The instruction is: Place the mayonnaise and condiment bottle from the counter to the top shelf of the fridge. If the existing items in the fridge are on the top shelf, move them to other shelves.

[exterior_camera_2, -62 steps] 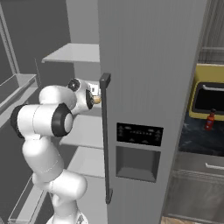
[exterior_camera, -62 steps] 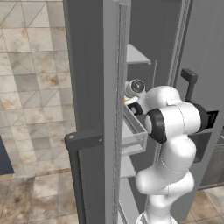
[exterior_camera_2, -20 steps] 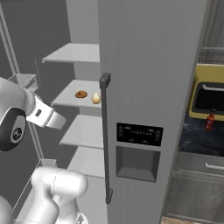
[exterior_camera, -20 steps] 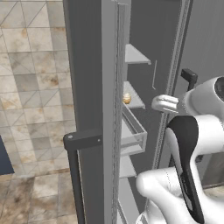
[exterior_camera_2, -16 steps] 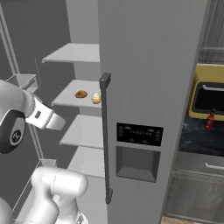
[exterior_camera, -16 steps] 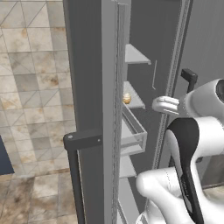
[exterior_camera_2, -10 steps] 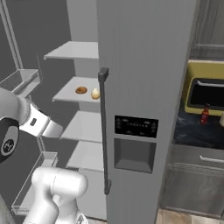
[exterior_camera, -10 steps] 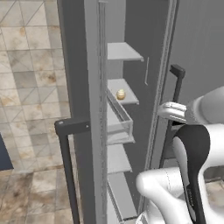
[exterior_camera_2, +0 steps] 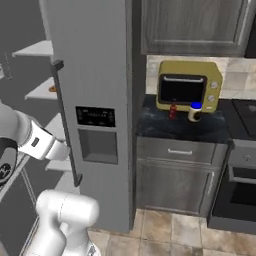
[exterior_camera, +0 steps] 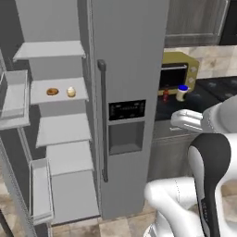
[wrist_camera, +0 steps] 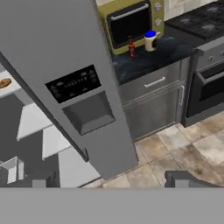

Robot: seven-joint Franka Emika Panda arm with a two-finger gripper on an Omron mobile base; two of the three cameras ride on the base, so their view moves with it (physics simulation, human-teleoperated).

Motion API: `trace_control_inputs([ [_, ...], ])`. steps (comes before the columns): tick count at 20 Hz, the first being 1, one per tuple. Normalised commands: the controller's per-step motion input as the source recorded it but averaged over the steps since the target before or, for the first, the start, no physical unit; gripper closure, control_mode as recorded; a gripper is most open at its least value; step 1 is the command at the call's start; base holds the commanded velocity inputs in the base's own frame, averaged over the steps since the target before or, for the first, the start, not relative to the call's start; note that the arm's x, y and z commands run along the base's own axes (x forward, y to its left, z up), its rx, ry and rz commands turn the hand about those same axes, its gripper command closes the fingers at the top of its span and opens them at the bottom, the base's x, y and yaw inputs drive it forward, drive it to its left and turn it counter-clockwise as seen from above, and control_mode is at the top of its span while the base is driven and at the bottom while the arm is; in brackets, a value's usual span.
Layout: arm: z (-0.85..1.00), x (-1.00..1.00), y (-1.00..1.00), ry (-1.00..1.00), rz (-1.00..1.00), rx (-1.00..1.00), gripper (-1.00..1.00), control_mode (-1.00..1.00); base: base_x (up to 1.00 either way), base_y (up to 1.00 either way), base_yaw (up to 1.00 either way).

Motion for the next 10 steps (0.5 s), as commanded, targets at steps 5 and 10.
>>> trace_control_inputs([
  [5,0.00,0.00,0.00,0.00,0.00,0.00,-1.00,1.00,0.44,-1.00,-0.09],
  [10,0.00,0.00,0.00,0.00,0.00,0.00,-1.00,1.00,0.88,-0.98,0.00],
])
